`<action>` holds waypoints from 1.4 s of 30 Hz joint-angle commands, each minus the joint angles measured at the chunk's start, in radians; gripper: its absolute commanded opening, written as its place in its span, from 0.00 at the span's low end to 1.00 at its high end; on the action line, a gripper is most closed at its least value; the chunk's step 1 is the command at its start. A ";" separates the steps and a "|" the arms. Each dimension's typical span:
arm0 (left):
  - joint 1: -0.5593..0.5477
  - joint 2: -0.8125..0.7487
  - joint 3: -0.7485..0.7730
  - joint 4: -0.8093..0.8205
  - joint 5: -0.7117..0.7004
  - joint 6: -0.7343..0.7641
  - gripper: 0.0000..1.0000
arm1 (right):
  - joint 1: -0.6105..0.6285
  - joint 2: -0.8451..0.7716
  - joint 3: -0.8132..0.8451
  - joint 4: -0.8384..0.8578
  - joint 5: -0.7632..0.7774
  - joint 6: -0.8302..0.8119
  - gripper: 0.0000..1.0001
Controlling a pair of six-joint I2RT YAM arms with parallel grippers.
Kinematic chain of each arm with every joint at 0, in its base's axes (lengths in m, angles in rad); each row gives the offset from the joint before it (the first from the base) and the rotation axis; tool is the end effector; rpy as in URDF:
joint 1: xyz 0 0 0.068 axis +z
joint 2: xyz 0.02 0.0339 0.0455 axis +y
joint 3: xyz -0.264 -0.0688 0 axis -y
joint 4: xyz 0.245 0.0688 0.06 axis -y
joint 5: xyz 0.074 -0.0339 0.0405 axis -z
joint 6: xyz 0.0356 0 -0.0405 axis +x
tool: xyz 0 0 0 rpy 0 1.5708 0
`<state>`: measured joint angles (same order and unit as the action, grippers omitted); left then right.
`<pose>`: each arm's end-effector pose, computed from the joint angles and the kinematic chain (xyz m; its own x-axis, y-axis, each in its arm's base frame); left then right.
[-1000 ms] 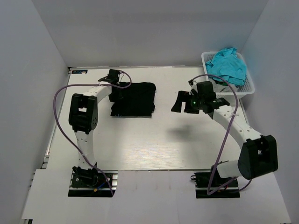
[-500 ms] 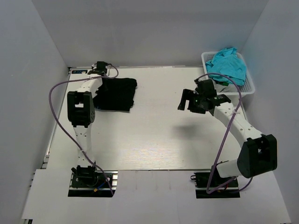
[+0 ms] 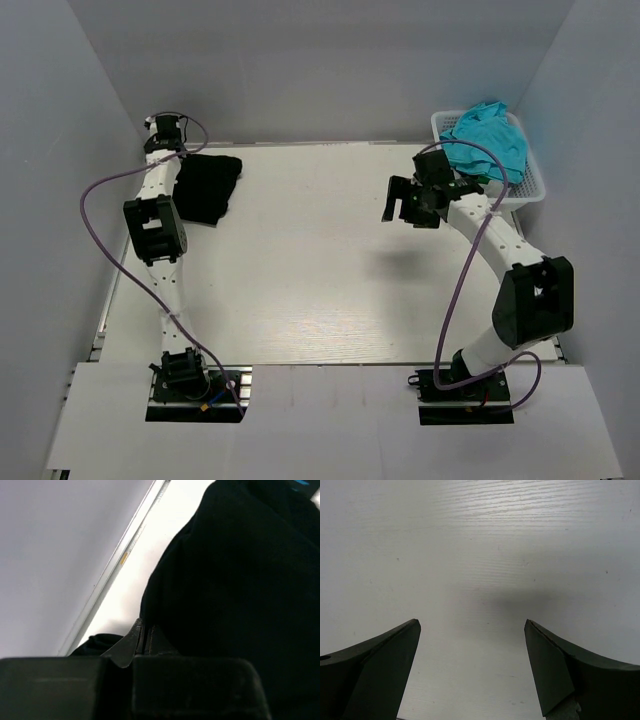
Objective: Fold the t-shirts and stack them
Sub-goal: Put the neatly folded tshirt into the corner of the board with the left arm
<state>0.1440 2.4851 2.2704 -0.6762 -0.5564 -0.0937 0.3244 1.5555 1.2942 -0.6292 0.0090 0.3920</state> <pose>0.5385 0.0971 0.2000 -0.7241 -0.1853 -0.6644 -0.5205 0.7788 0.3501 0.3196 0.1071 0.2869 -0.8007 0.1338 -0.5840 -0.0081 0.9722 0.2338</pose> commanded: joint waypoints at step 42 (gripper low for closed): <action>-0.388 -1.339 -1.223 0.015 0.517 -0.468 1.00 | -0.016 -0.748 -0.567 0.287 -0.098 0.047 0.90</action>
<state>-0.2420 1.2423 1.0523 -0.6815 -0.0212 -0.5503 0.3134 0.8455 0.7582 -0.3988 -0.1257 0.4202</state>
